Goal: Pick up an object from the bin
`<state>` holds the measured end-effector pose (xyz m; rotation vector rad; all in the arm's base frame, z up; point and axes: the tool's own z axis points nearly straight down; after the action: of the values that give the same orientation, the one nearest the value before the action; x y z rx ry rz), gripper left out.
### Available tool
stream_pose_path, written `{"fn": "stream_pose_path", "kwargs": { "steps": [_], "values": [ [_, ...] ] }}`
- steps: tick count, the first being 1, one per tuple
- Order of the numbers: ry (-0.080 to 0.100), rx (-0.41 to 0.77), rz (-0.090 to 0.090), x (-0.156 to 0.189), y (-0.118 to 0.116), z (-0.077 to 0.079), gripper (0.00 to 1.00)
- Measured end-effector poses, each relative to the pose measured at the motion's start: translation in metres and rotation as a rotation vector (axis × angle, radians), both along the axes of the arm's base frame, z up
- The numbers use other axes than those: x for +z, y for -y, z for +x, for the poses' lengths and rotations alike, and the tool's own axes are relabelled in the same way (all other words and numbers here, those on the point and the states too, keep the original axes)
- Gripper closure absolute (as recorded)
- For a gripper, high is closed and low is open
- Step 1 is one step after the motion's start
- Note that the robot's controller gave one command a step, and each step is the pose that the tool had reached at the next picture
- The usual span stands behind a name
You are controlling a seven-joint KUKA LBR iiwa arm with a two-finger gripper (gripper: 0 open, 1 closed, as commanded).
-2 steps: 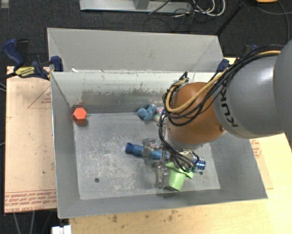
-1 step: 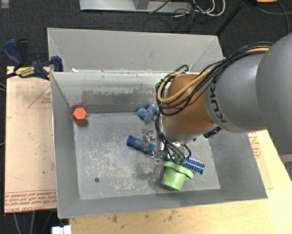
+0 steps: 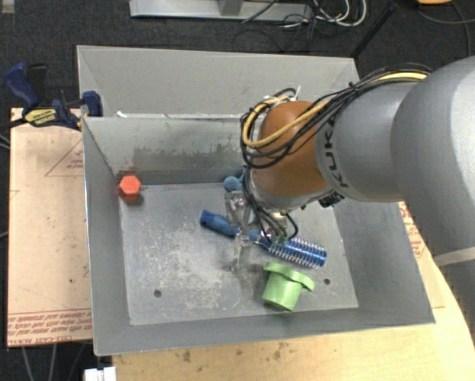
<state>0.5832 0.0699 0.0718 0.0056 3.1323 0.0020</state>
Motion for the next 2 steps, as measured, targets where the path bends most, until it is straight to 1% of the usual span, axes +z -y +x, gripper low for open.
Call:
{"fn": "stream_pose_path", "kwargs": {
  "steps": [1, 2],
  "values": [
    [-0.002, -0.001, 0.003, 0.001, -0.002, -0.001, 1.00],
    [-0.005, 0.022, -0.001, 0.051, 0.015, -0.015, 1.00]
  ]
}}
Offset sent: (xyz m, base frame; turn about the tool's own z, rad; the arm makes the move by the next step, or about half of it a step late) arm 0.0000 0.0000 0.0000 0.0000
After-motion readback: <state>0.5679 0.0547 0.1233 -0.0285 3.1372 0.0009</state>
